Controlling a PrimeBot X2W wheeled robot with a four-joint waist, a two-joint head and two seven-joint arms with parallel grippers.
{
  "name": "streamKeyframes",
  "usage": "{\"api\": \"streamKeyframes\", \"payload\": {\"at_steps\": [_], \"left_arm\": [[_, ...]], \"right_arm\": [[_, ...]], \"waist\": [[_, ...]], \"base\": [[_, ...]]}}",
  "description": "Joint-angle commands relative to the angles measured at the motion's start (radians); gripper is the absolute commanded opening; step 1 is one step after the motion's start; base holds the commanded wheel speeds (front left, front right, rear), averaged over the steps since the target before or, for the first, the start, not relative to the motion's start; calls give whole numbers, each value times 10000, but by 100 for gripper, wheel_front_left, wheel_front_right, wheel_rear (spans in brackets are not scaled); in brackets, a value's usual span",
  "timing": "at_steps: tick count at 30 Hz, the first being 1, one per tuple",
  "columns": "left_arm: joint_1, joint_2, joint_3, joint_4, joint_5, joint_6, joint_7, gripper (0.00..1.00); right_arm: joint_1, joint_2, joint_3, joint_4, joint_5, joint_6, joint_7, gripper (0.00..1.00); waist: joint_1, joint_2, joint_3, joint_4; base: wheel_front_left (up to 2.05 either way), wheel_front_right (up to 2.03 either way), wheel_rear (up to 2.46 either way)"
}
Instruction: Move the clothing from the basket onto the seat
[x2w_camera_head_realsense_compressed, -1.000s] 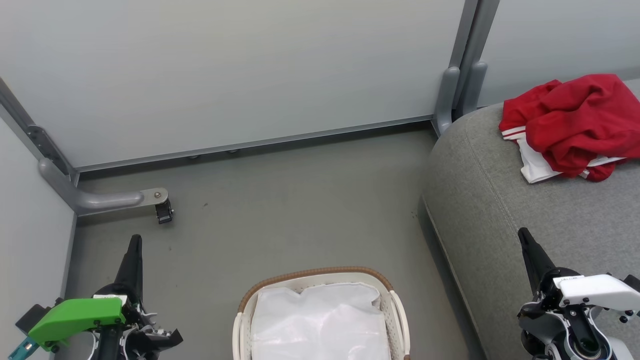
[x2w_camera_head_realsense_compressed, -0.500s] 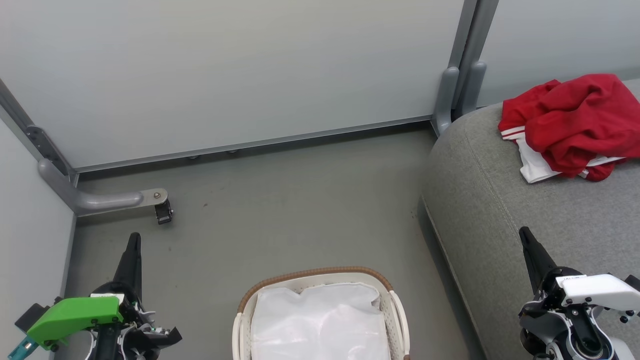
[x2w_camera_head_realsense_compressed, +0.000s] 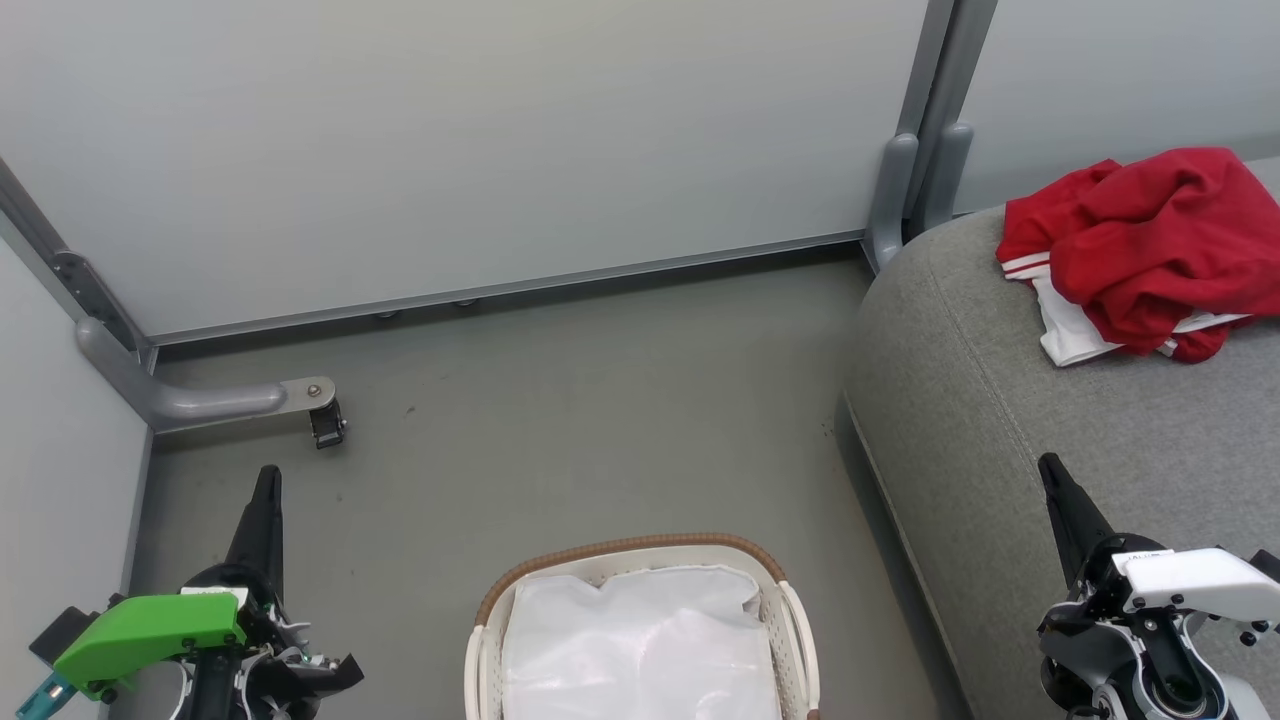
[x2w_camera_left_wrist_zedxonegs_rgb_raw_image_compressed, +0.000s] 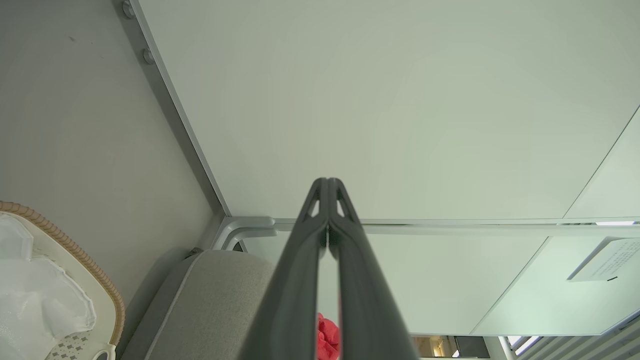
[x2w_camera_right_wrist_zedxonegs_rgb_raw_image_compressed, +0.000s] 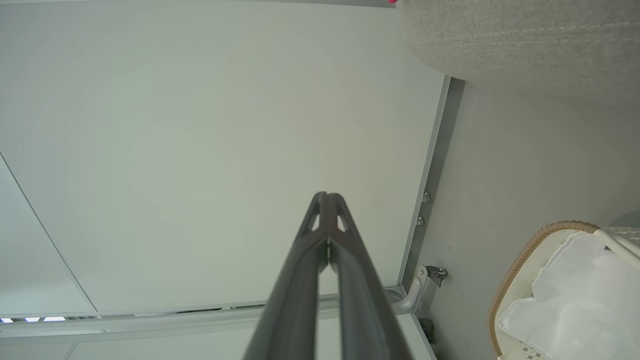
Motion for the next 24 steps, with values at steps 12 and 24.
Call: {"api": "streamKeyframes", "payload": {"at_steps": [12, 24], "left_arm": [[-107, 32, 35, -19, -3, -65, 39, 0], [-108, 28, 38, -20, 0, -65, 42, 0]], "right_arm": [[-78, -17, -37, -35, -17, 0, 42, 0], [-79, -6, -50, -34, -31, 0, 57, 0]], "waist": [[0, 0, 0, 1], [0, 0, 0, 1]], "base": [[0, 0, 0], [0, 0, 0]]}}
